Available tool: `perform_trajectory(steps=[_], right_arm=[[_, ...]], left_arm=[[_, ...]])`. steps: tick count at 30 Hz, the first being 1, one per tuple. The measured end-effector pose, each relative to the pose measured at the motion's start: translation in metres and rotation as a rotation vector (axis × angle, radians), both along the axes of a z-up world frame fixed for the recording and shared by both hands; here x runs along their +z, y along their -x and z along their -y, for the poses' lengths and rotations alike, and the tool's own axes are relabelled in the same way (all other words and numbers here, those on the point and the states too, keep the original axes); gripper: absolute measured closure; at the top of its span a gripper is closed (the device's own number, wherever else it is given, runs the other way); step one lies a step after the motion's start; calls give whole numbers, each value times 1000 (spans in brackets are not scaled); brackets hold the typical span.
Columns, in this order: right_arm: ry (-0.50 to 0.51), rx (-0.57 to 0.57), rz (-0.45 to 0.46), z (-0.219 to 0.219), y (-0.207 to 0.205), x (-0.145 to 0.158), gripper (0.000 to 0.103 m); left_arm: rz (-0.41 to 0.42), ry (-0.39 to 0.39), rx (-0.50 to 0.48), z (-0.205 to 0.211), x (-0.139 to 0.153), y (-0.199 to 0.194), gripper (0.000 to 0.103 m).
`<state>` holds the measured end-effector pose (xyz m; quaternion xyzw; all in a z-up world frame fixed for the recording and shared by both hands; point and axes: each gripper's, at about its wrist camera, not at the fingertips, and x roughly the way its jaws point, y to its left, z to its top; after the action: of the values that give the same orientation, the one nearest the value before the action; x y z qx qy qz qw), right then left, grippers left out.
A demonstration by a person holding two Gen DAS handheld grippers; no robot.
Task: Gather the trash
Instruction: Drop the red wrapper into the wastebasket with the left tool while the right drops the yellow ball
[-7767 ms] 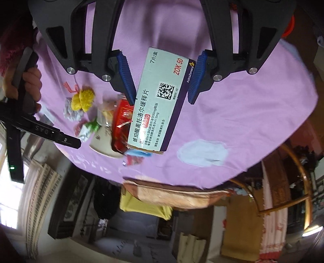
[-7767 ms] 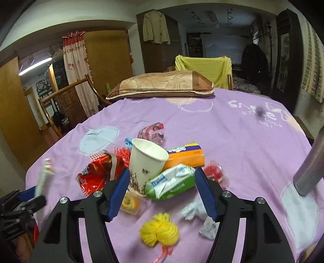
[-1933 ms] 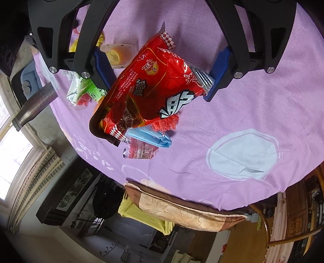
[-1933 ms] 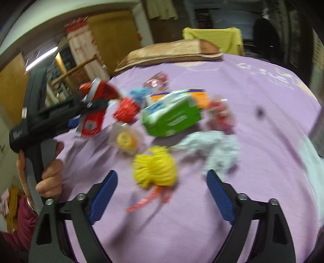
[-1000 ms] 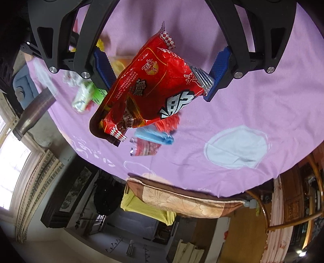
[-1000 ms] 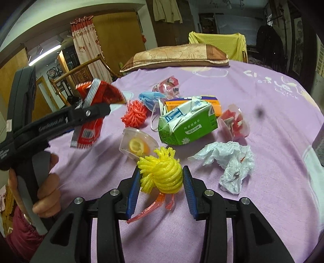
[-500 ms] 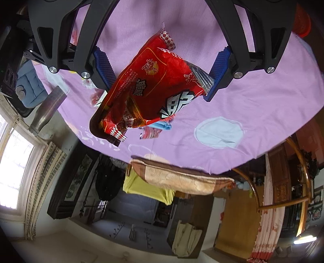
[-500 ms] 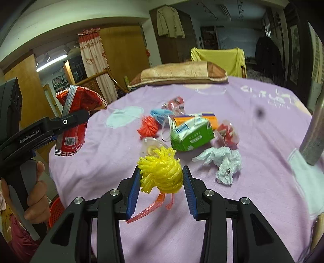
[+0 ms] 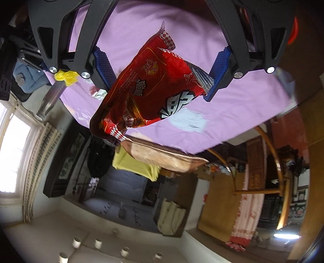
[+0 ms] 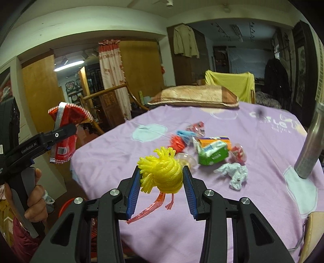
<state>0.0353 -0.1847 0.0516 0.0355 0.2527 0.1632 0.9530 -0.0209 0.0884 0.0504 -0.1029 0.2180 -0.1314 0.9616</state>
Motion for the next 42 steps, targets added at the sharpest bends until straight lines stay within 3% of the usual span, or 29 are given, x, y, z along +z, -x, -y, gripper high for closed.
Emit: perform_trajectory(steps=[5,9,12,17,20,24,32,38,39,42], right_arm=[[8,60,30,-28,21,13,62],[23,130,31,-57,30,19,62],[36,182,12,-81,30,18,62],[73,251,-48,-126,21,7,62],[105,294,-94,-156,11,-3,62],[155,343,-140,-193,3,-18,62],[243,500,-265,-289,-17,-59,62],[312,671,-352,-371,-11,-94,62],[321,696,-363,-382,-9,-97,60],[327,753,-381,-405,-4,-104,38]], left_arm=[[3,10,84,-52,-4,36,23],[-35,-30,169,-96,-21,56,23],[-115,-67,219,-131,-48,64,22],[-267,-119,326,-180,-106,58,11],[-385,-78,377,-208,-143,45,8],[-477,-13,405,-236,-177,38,8],[-472,-76,546,-274,-189,49,7],[-481,-44,623,-310,-195,60,7],[-485,-34,633,-315,-196,61,7],[-493,4,657,-330,-201,66,7]])
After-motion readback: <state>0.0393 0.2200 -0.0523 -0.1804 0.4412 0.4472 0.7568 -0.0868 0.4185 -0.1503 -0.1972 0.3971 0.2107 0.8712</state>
